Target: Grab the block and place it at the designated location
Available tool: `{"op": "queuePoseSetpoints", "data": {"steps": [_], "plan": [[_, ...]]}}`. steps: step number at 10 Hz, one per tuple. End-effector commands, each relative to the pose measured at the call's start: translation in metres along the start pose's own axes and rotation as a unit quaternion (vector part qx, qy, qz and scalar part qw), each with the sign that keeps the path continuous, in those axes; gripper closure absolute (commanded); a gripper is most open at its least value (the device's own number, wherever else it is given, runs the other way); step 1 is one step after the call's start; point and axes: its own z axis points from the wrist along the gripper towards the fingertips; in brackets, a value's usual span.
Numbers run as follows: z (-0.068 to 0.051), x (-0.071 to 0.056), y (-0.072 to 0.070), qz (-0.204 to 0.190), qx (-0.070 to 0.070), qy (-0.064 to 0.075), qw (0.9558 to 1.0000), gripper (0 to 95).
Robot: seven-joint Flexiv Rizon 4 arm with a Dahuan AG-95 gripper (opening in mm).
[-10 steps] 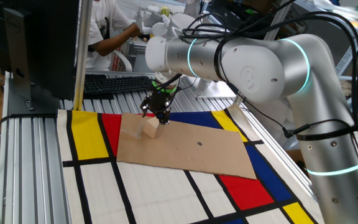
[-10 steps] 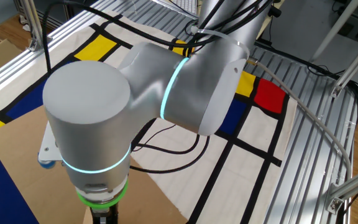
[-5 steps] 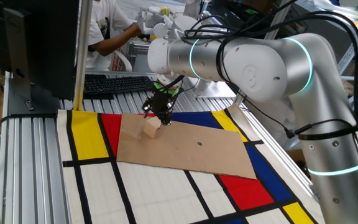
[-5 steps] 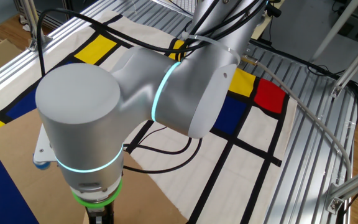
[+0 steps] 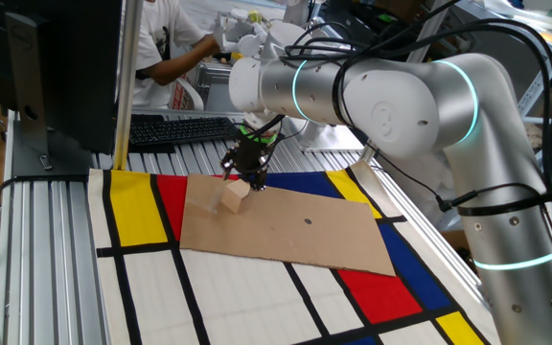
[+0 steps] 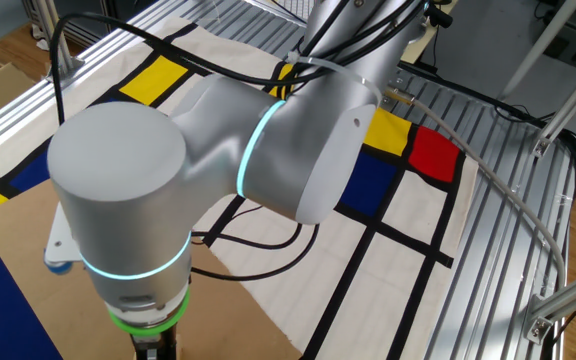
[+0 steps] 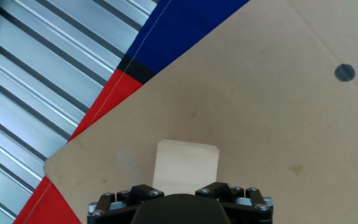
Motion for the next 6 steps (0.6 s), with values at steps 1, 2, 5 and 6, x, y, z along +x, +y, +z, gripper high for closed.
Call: {"op": "queuePoseSetpoints", "data": {"steps": [1, 2, 5, 6], "plan": [[-0.0007, -0.0001, -0.0023, 0.010, 0.002, -0.002, 0.9999, 19.0], [0.0002, -0.0011, -0.0031, 0.019, 0.003, 0.000, 0.9998, 19.0], [0.0044, -0.0024, -0.0044, 0.028, 0.002, 0.000, 0.9996, 19.0], [0.0050, -0.0023, -0.0044, 0.028, 0.002, 0.000, 0.9996, 19.0]]}}
